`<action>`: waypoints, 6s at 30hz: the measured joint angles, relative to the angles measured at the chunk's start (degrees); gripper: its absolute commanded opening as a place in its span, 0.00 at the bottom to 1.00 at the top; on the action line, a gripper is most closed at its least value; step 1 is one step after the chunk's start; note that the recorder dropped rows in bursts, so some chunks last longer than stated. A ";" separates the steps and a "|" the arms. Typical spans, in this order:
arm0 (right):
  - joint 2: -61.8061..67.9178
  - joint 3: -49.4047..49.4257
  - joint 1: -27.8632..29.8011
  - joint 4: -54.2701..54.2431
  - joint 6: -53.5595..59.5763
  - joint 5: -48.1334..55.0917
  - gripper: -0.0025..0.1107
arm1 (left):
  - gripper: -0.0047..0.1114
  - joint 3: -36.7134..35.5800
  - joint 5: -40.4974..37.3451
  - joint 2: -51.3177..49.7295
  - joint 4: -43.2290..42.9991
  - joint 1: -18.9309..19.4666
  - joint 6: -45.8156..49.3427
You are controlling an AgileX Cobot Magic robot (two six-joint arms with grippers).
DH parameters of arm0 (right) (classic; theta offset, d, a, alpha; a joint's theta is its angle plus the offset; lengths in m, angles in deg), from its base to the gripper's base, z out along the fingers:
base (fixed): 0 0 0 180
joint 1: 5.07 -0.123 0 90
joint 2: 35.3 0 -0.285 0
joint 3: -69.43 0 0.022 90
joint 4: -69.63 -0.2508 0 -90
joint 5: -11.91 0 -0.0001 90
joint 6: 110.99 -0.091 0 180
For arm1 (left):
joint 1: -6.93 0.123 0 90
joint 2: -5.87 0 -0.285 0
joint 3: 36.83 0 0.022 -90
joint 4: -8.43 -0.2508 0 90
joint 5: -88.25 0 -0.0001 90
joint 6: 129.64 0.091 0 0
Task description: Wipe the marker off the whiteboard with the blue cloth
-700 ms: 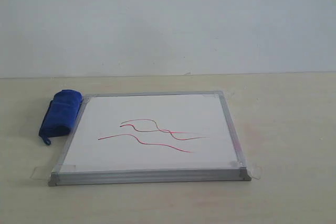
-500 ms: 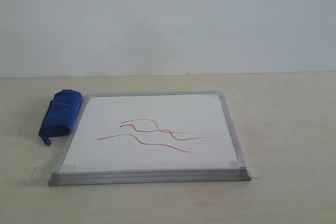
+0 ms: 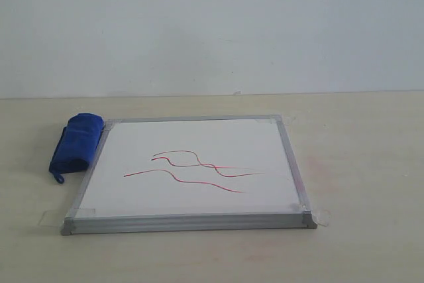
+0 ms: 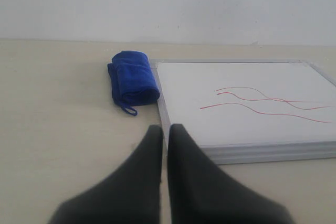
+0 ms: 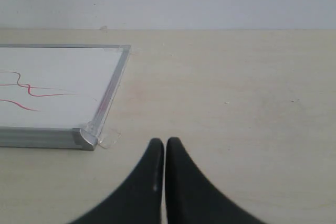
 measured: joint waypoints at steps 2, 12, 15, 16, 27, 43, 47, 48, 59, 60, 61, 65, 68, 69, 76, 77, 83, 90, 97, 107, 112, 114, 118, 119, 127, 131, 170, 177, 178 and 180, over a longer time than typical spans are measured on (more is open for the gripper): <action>0.00 0.00 0.00 0.00 0.00 0.00 0.03 | 0.07 0.00 0.00 0.00 0.00 0.00 0.00; 0.00 0.00 0.00 0.00 0.00 0.00 0.03 | 0.07 0.00 0.00 0.00 0.00 0.00 0.00; 0.00 0.00 0.00 0.00 0.00 0.00 0.03 | 0.07 0.00 0.00 0.00 0.00 0.00 0.00; 0.00 0.00 0.00 0.00 0.00 0.00 0.03 | 0.07 0.00 0.00 0.00 0.00 0.00 0.00; 0.00 0.00 0.00 0.00 0.00 0.00 0.03 | 0.07 0.00 6.62 0.00 0.00 0.00 0.00; 0.00 0.00 0.00 0.00 0.00 0.00 0.03 | 0.07 4.64 28.43 0.08 0.00 0.00 0.00; 0.00 0.00 0.00 0.00 0.00 0.00 0.03 | 0.07 10.92 23.98 -4.98 0.00 0.00 1.59; 0.00 0.00 0.00 0.00 0.00 0.00 0.03 | 0.07 12.20 22.57 -6.76 0.00 0.00 2.13; 0.00 0.00 0.00 0.00 0.00 0.00 0.03 | 0.07 17.40 16.74 -20.31 0.00 0.00 3.17; 0.00 0.00 0.00 0.00 0.00 0.00 0.03 | 0.07 17.40 16.74 -20.40 0.00 0.00 3.17; 0.00 0.00 0.00 0.00 0.00 0.00 0.03 | 0.07 17.40 16.74 -20.40 0.00 0.00 3.17; 0.00 0.00 0.00 0.00 0.00 0.00 0.03 | 0.07 17.40 16.74 -20.40 0.00 0.00 3.17; 0.00 0.00 0.00 0.00 0.00 0.00 0.03 | 0.07 17.40 16.74 -20.40 0.00 0.00 3.17; 0.00 0.00 0.00 0.00 0.00 0.00 0.03 | 0.07 17.40 16.74 -20.40 0.00 0.00 3.17; 0.00 0.00 0.00 0.00 0.00 0.00 0.03 | 0.07 17.40 16.74 -20.40 0.00 0.00 3.17; 0.00 0.00 0.00 0.00 0.00 0.00 0.03 | 0.07 17.40 16.74 -20.40 0.00 0.00 3.17; 0.00 0.00 0.00 0.00 0.00 0.00 0.03 | 0.07 17.40 16.74 -20.40 0.00 0.00 3.17; 0.00 0.00 0.00 0.00 0.00 0.00 0.03 | 0.07 17.40 18.48 -20.40 0.00 0.00 3.17; 0.00 0.00 0.00 0.00 0.00 0.00 0.03 | 0.07 17.40 19.59 -20.40 0.00 0.00 3.17; 0.00 0.00 0.00 0.00 0.00 0.00 0.03 | 0.07 17.40 19.75 -20.40 0.00 0.00 3.17; 0.00 0.00 0.00 0.00 0.00 0.00 0.03 | 0.07 17.40 19.75 -20.40 0.00 0.00 3.17; 0.00 0.00 0.00 0.00 0.00 0.00 0.03 | 0.07 17.49 19.75 -20.58 0.00 0.00 3.17; 0.00 0.00 0.00 0.00 0.00 0.00 0.03 | 0.07 20.09 15.52 -22.85 0.00 0.00 3.17; 0.00 0.00 0.00 0.00 0.00 0.00 0.03 | 0.07 21.38 13.42 -23.96 0.00 0.00 3.17; 0.00 0.00 0.00 0.00 0.00 0.00 0.03 | 0.07 34.90 0.38 -36.98 0.00 0.00 1.92; 0.00 0.00 0.00 0.00 0.00 0.00 0.03 | 0.07 43.10 -4.65 -45.15 0.00 0.00 1.24; 0.00 0.00 0.00 0.00 0.00 0.00 0.03 | 0.07 87.67 -40.36 -108.89 -4.14 7.42 -3.02; 0.00 0.00 0.00 0.00 0.11 0.00 0.03 | 0.07 88.58 -35.19 -110.89 -1.58 7.42 -2.56; 0.00 0.00 0.00 0.00 0.01 0.00 0.03 | 0.07 89.12 -35.19 -111.48 -1.46 7.42 -2.56; 0.00 0.00 0.00 0.00 0.02 0.00 0.03 | 0.07 90.17 -35.33 -112.53 -0.71 7.42 -1.97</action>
